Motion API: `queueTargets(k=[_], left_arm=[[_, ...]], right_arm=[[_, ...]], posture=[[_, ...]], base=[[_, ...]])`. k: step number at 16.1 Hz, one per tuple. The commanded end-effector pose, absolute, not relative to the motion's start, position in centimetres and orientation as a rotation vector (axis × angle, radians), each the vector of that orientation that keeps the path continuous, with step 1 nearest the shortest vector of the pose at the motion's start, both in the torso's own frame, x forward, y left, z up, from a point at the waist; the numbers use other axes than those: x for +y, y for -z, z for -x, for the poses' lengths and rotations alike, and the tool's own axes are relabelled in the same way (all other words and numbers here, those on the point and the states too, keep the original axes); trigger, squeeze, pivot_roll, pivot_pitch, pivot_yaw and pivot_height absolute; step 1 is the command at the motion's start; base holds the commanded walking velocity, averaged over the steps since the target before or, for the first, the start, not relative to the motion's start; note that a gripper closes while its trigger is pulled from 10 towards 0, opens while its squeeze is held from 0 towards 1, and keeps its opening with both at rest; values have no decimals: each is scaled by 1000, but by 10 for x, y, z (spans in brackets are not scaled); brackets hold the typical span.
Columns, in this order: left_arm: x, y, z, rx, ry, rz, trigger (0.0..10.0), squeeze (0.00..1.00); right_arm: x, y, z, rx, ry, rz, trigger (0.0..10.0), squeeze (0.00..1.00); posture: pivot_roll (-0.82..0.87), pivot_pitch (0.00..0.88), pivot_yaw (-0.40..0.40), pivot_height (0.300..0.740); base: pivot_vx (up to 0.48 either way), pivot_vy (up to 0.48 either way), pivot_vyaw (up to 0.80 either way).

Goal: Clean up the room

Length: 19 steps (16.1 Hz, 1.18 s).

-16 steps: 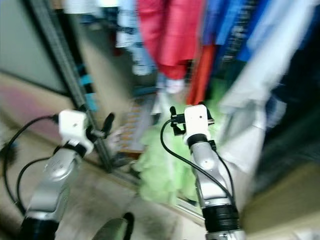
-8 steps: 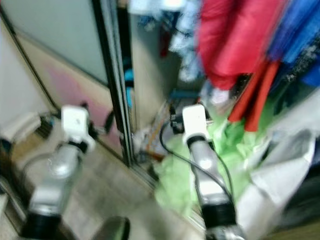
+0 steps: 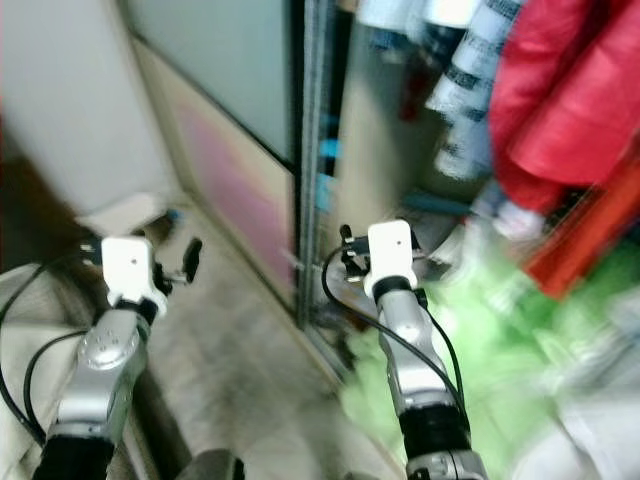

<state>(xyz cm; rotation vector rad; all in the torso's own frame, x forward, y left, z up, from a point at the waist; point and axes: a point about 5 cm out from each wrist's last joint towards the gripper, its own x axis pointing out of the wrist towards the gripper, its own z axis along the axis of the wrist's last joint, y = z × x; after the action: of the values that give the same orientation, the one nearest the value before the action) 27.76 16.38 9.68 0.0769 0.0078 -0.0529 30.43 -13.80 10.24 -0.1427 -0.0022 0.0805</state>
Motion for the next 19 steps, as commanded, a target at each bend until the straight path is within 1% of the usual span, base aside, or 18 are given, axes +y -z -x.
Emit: queueTargets(k=[1,4,8,12,18,19], left_arm=[[155,-95,-277,9,76,-92,10000,0],[152,-96,-279,0,92,-94,10000,0],[148,-97,-280,1,96,-53,10000,0],[148,-98,-281,-3,87,-40,10000,0],[153,-99,-282,-3,41,-25,10000,0],[154,-99,-282,-4,33,-22,10000,0]], right_arm=[[-147,-99,-304,16,-50,134,10000,0],[-144,-98,-305,17,-61,141,10000,0],[-141,-100,-307,11,-100,151,10000,0],[-139,-101,-308,7,-111,161,10000,0],[-137,-103,-309,2,-128,174,10000,0],[-137,-104,-309,0,-129,175,10000,0]], posture=[[47,0,-42,740],[57,0,-50,740],[58,0,-62,740],[57,0,-68,740],[50,0,-69,740],[50,0,-69,740]], base=[[0,0,0],[0,0,0],[0,0,0],[0,-370,0],[0,0,0],[0,0,656]])
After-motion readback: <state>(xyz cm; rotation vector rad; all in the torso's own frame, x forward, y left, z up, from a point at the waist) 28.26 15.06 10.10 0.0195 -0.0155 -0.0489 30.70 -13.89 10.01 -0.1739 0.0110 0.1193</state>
